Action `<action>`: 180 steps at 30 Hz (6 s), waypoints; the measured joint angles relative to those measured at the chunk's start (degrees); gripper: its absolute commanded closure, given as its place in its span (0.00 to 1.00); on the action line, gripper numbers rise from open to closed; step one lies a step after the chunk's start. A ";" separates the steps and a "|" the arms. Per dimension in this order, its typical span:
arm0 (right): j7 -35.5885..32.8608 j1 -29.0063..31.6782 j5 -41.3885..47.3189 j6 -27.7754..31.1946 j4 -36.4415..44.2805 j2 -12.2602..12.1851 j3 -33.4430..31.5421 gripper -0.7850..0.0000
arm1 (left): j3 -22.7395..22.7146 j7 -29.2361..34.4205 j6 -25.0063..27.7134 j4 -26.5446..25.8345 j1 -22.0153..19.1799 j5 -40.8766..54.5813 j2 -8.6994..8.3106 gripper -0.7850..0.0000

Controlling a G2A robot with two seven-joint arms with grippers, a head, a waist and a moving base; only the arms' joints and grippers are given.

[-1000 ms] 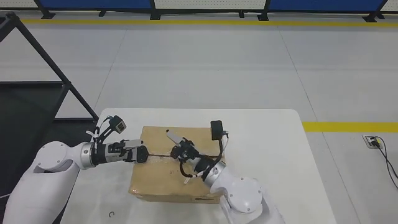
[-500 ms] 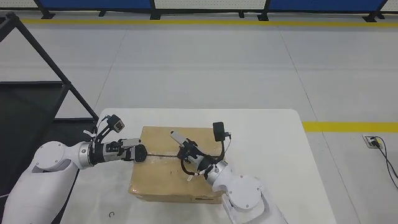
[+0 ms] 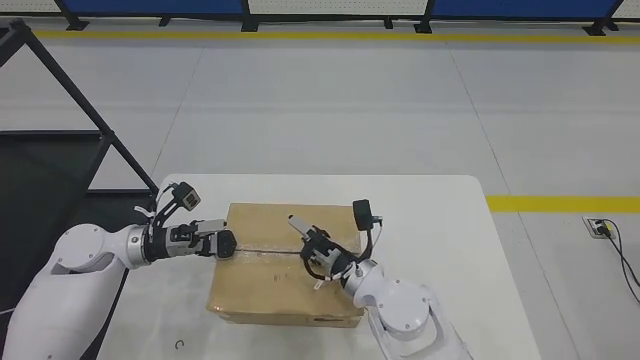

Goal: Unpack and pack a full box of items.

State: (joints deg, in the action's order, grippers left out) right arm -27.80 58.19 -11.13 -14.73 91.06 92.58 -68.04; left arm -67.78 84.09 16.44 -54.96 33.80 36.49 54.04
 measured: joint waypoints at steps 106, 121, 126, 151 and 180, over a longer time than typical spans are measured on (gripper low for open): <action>5.37 -3.93 11.17 4.34 -6.93 -2.27 6.46 0.00 | -6.45 -2.53 0.26 1.66 4.20 -1.99 -2.05 0.00; 6.30 0.10 9.44 3.10 -1.44 -3.81 0.73 0.00 | -8.63 -1.55 0.32 -3.18 4.52 0.65 -2.69 0.00; 6.71 2.52 9.56 2.44 1.66 -4.51 -2.57 0.00 | -5.40 -1.11 -0.90 -4.70 3.19 2.58 -1.62 0.00; 6.16 8.71 11.50 6.36 9.66 -5.85 -2.81 0.00 | 3.49 -0.51 1.19 2.10 -2.66 1.03 1.72 0.00; 7.32 10.44 8.36 2.58 10.23 -7.12 -4.34 0.00 | -1.31 -0.54 0.60 -0.05 -0.57 1.83 0.34 0.00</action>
State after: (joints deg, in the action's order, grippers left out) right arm -20.47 68.63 -2.77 -12.14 101.29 85.46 -72.39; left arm -69.09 83.56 17.04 -55.01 33.23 38.32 54.38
